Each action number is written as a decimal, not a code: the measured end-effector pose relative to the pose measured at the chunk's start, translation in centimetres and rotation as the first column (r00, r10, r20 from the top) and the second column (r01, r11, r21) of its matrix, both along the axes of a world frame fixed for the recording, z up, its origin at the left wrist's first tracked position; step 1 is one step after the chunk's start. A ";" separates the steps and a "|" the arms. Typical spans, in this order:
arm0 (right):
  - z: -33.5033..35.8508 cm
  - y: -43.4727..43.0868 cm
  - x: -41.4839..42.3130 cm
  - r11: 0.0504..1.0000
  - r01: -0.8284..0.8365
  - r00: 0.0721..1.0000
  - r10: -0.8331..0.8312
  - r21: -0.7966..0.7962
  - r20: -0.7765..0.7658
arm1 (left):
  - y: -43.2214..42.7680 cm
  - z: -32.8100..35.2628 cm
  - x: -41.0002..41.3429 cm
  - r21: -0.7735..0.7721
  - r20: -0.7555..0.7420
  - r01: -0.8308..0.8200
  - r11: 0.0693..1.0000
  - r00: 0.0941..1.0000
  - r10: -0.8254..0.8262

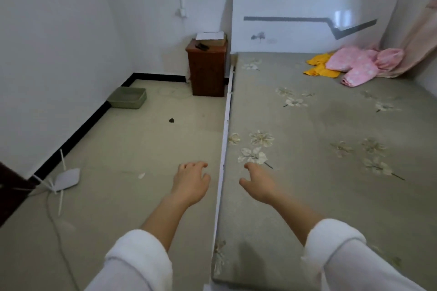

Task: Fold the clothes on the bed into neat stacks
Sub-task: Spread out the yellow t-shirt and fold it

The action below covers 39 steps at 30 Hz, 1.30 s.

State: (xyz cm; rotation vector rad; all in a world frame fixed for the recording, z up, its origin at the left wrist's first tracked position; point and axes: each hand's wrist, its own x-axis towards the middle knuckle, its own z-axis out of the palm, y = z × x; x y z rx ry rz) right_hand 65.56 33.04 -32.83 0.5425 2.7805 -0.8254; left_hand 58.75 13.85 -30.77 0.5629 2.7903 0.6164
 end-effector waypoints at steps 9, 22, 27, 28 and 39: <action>-0.8 -1.5 -14.0 0.999 0.043 0.998 -0.044 -0.012 -0.053 | -0.6 -0.9 -13.9 -0.044 -0.030 0.117 0.992 0.993 -0.118; 1.6 0.3 -31.6 0.977 0.211 0.977 -0.211 0.030 -0.006 | 3.1 1.6 -35.3 -0.064 -0.036 0.295 0.953 0.954 -0.298; 1.3 1.7 -42.3 0.960 0.276 0.961 -0.276 0.047 -0.011 | 4.9 1.9 -46.9 -0.069 -0.065 0.355 0.932 0.931 -0.360; 1.4 1.9 -44.5 0.953 0.301 0.954 -0.301 0.043 -0.020 | 5.2 2.0 -49.3 -0.066 -0.074 0.372 0.926 0.923 -0.376; 2.9 8.7 -62.9 0.873 0.485 0.874 -0.485 0.054 -0.003 | 14.3 3.0 -71.3 -0.057 -0.081 0.543 0.838 0.834 -0.546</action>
